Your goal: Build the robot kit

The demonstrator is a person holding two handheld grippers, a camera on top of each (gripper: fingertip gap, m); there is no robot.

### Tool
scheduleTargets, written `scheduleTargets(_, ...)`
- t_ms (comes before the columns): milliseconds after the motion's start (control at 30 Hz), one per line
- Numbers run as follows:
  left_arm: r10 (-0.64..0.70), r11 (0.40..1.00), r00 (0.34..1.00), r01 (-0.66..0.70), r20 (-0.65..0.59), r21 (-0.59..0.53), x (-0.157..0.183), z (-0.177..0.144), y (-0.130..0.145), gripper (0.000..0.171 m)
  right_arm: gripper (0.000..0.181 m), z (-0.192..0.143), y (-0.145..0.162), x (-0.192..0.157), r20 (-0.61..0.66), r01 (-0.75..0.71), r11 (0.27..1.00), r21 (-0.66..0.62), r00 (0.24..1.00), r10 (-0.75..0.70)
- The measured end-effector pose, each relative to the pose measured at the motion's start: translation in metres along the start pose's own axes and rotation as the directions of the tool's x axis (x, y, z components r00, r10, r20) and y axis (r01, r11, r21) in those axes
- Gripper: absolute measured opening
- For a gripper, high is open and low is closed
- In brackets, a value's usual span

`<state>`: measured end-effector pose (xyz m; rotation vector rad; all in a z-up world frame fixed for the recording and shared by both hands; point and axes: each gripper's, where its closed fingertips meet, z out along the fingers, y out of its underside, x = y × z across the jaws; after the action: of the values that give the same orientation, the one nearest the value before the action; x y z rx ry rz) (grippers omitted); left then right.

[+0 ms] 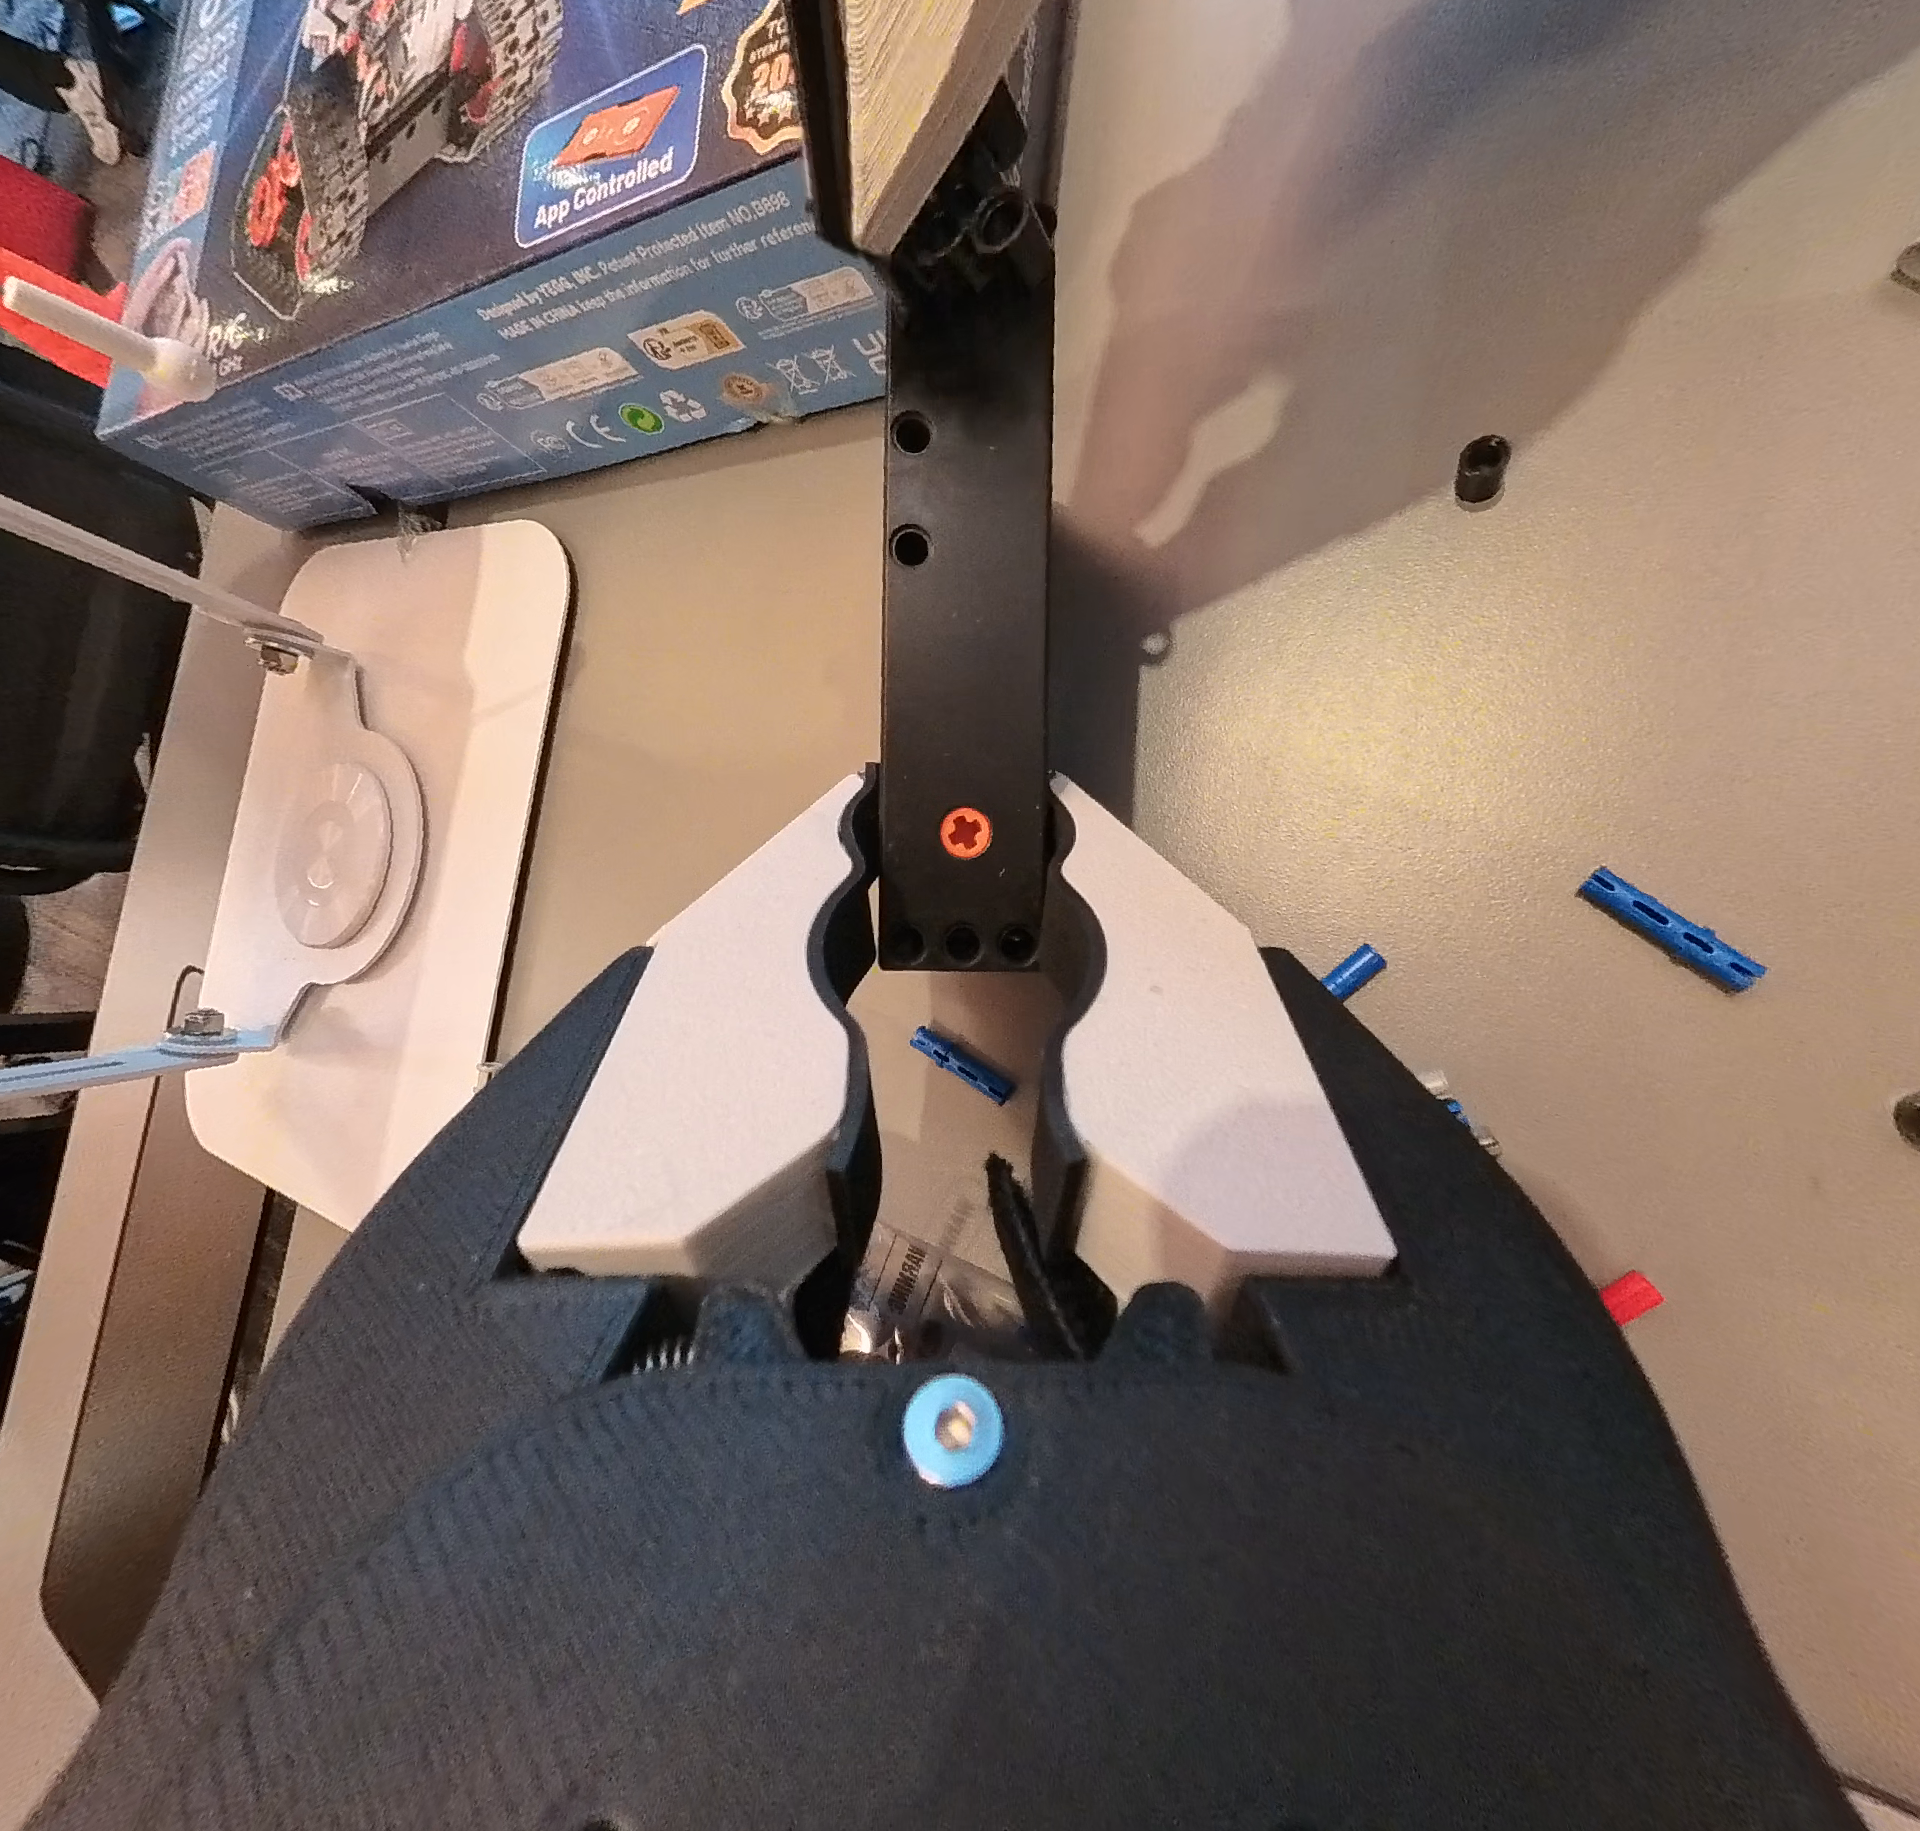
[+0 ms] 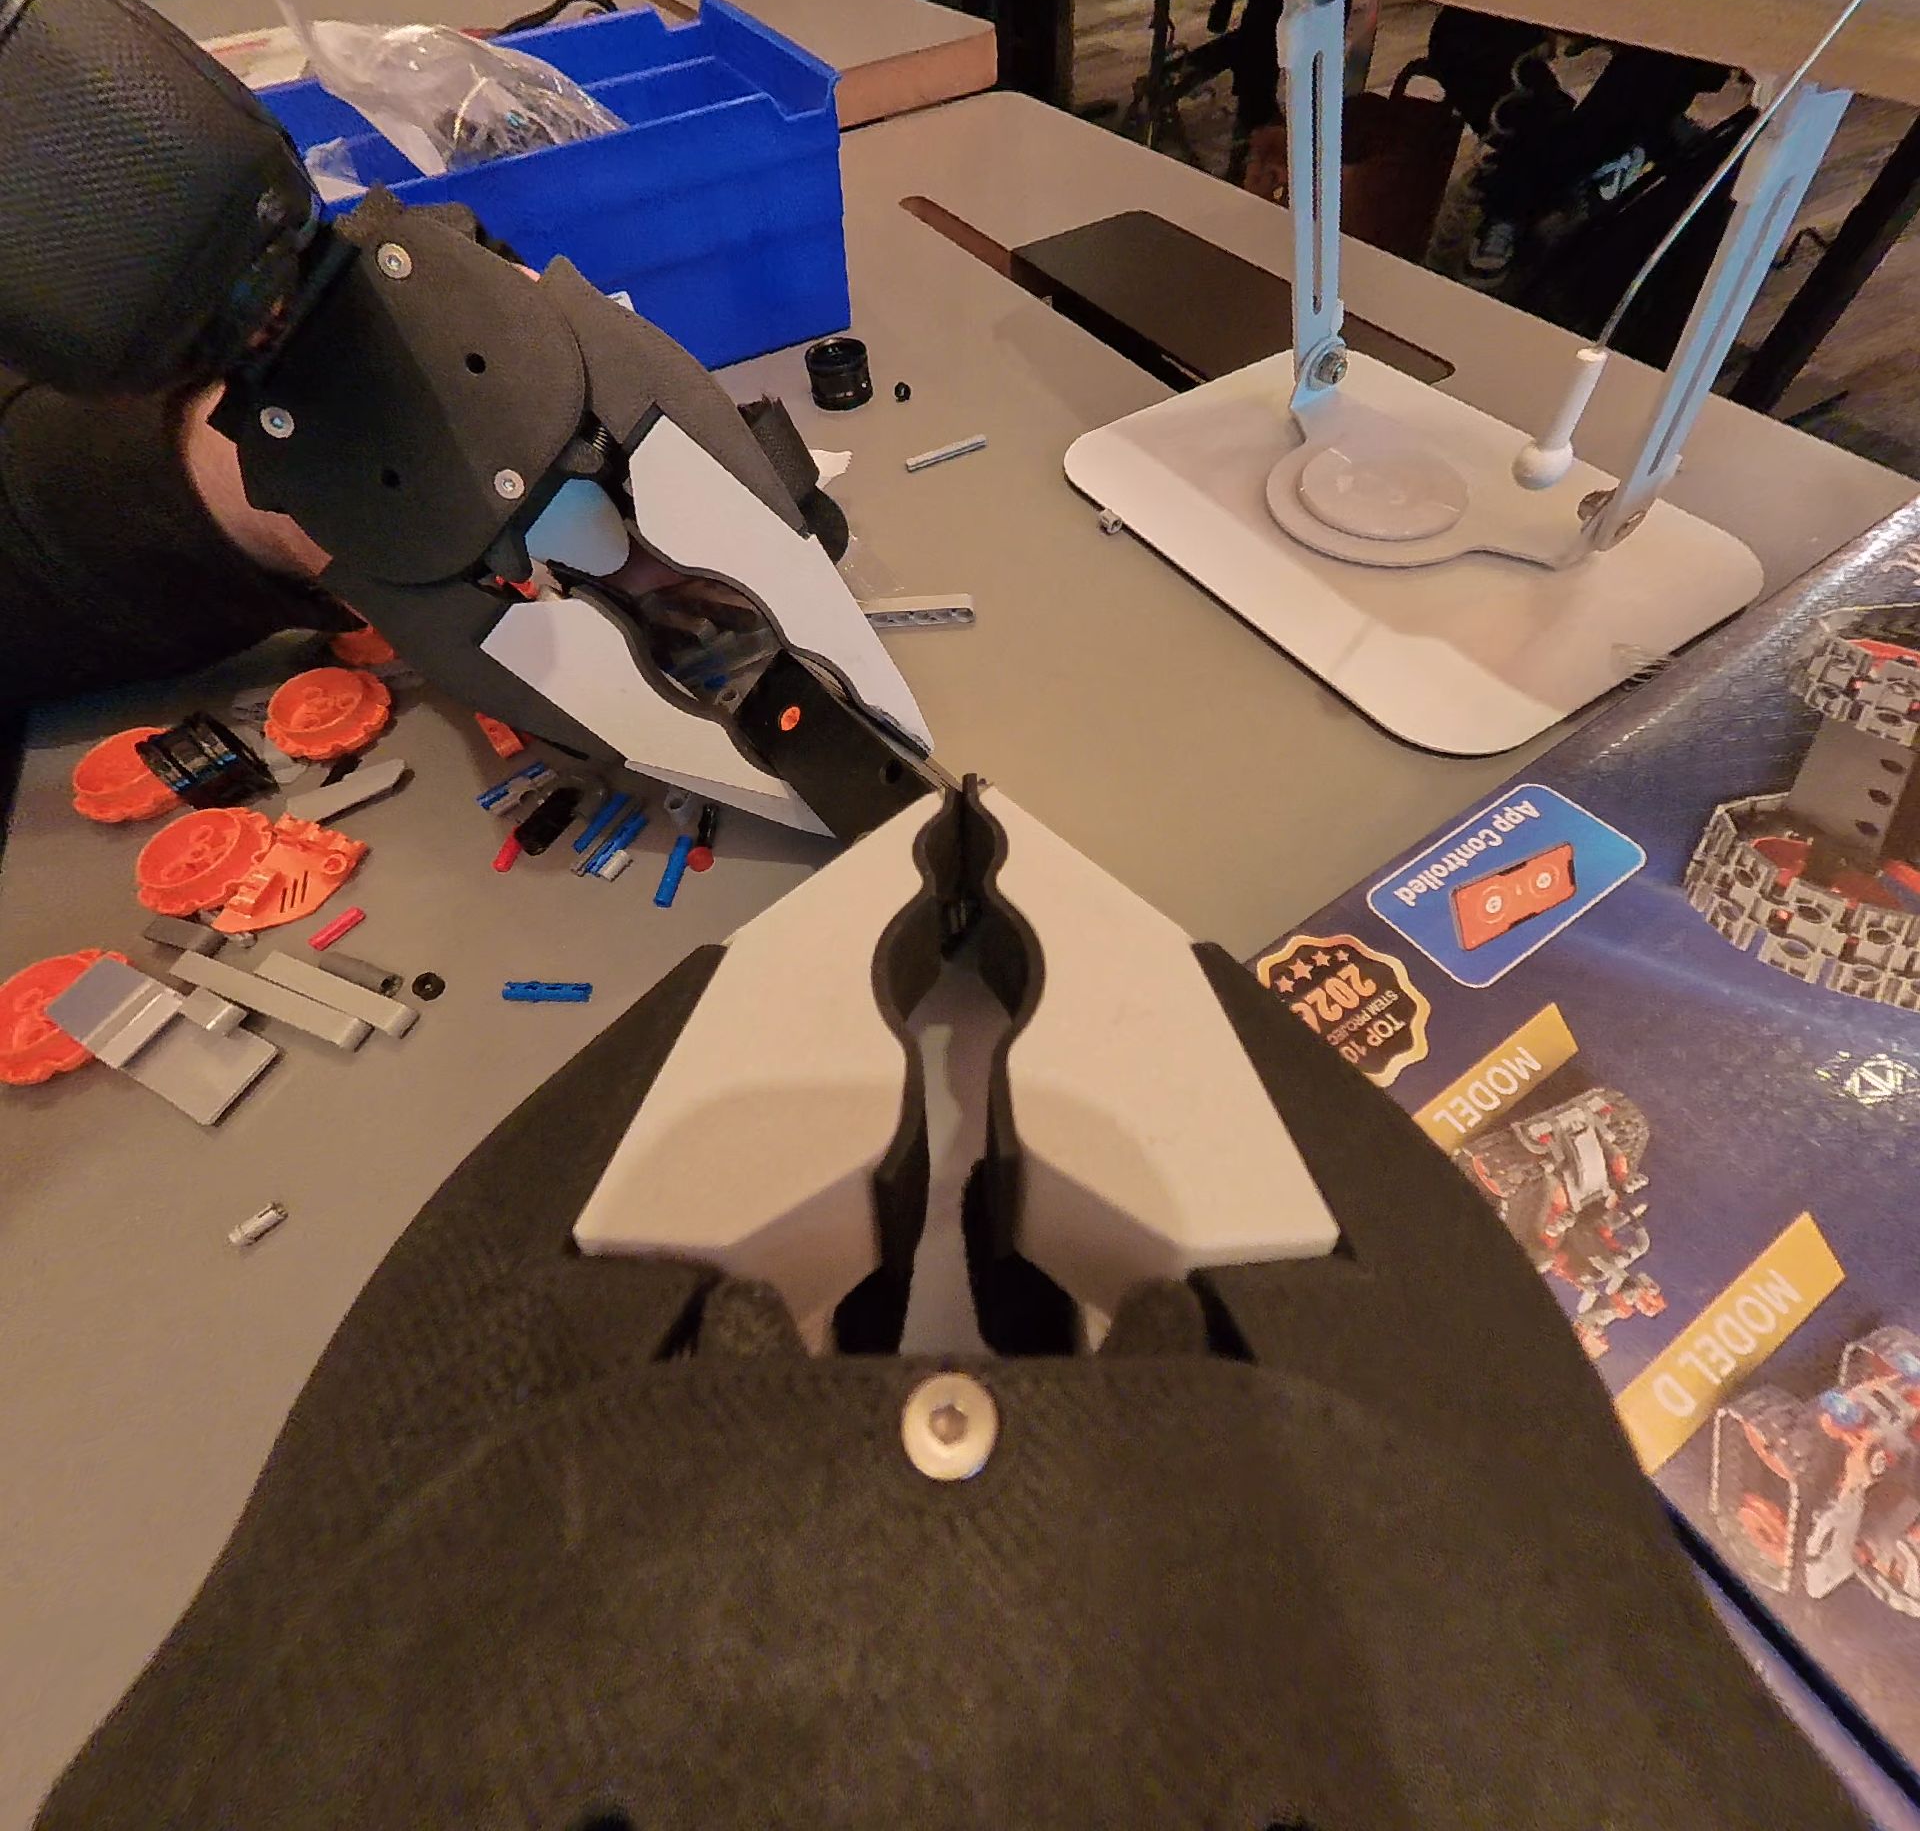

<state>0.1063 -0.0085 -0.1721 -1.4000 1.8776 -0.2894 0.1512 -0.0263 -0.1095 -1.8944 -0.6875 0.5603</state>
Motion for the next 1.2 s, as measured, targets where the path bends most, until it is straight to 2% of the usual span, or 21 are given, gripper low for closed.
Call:
scheduleTargets(267, 0.000, 1.000, 1.000, 0.000, -0.001, 0.001, 0.0000, 0.0000, -0.0001, 0.026, 0.000, -0.0022, 0.0013, 0.0004, 0.006, 0.013, 1.000, -0.010, 1.000, -0.013)
scheduleTargets(733, 0.003, 1.000, 1.000, -0.003, -0.002, 0.003, 0.0008, 0.0004, -0.0003, 0.026, 0.000, -0.0071, 0.0053, -0.0006, -0.030, 0.137, 0.987, -0.089, 0.990, -0.140)
scheduleTargets(1200, -0.001, 1.000, 1.000, 0.001, -0.004, 0.004, 0.0008, 0.0005, -0.0003, 0.026, 0.000, -0.0067, 0.0042, -0.0012, -0.063, 0.234, 0.967, -0.102, 0.968, -0.241)
